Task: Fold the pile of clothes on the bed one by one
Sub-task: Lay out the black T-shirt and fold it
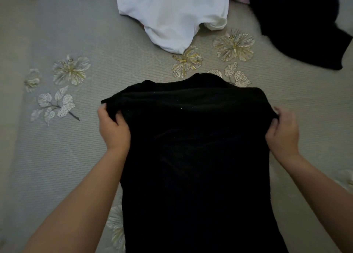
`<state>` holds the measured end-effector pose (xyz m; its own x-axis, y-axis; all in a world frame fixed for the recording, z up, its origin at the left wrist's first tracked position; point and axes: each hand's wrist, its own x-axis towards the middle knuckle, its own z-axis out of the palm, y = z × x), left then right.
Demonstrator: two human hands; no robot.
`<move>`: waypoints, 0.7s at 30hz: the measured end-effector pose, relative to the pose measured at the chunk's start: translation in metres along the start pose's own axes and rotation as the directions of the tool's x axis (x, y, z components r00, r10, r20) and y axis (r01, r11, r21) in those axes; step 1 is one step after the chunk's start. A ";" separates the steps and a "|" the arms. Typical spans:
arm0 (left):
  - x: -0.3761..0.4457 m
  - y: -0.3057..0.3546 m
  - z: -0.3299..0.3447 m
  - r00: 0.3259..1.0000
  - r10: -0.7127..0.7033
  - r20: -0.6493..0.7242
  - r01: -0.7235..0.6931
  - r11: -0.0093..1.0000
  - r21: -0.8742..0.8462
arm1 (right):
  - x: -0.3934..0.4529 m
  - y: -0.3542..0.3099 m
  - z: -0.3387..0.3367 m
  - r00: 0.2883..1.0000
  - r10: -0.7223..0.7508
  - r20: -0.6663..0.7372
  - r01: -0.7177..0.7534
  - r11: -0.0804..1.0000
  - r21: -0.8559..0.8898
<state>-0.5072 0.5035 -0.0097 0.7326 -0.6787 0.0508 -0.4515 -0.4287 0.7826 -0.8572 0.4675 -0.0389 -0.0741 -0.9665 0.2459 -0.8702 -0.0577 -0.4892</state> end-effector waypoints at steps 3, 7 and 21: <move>-0.035 -0.047 -0.001 0.970 -0.166 0.175 0.099 0.936 0.338 | -0.030 0.008 0.002 0.941 -0.282 0.185 0.318 0.926 -0.205; -0.054 -0.086 -0.018 0.910 -0.363 0.200 0.191 0.796 0.574 | -0.050 0.033 0.006 0.822 -0.328 0.465 0.511 0.786 -0.349; -0.029 -0.063 0.022 0.762 -0.567 0.314 0.494 0.822 0.283 | 0.079 -0.016 0.041 0.567 -0.026 0.823 0.549 0.757 -0.355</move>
<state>-0.5111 0.5371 -0.0738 0.6541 -0.4614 -0.5994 -0.1532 -0.8568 0.4923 -0.8291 0.3822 -0.0457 0.3814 -0.7527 -0.5366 -0.8720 -0.4857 0.0616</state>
